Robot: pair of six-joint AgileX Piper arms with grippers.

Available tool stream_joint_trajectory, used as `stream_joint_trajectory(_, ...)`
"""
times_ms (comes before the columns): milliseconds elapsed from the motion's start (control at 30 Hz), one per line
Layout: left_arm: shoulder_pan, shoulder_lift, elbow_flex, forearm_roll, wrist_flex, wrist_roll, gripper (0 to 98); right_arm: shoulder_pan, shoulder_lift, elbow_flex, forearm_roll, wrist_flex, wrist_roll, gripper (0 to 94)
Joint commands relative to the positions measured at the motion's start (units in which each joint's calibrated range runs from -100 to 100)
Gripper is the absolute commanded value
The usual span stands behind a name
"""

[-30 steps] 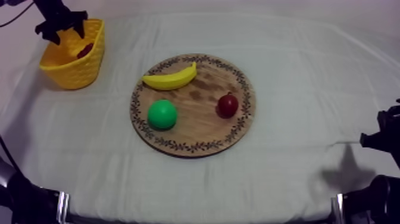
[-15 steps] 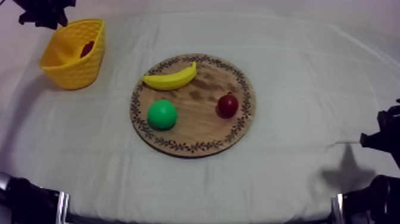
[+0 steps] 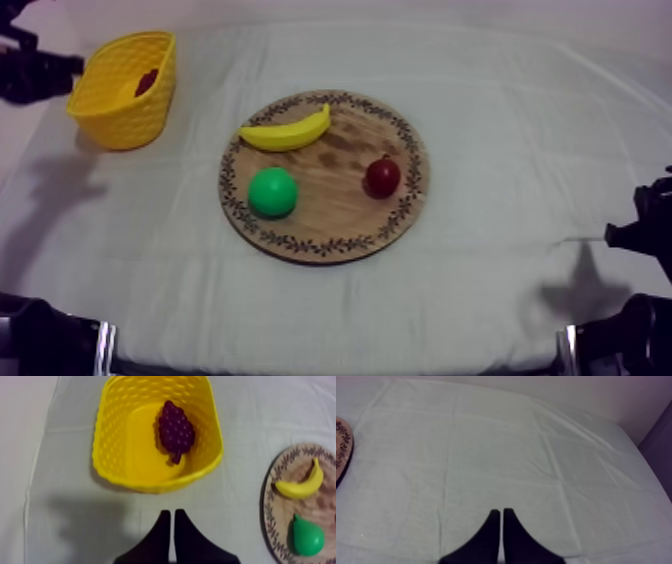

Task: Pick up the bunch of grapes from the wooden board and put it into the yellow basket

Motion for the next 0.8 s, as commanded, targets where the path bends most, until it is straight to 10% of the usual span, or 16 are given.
stream_joint_trajectory(0, 0.04, -11.71, 12.36, -0.11, -2.0, -1.89, 0.1, -0.01, 0.01, -0.05, -0.01, -0.02, 0.01, 0.3)
stream_joint_trajectory(767, 6.21, -63.49, 48.65, -2.14, -14.77, -0.44, 0.0, -0.01, 0.01, -0.05, -0.01, -0.02, 0.01, 0.3)
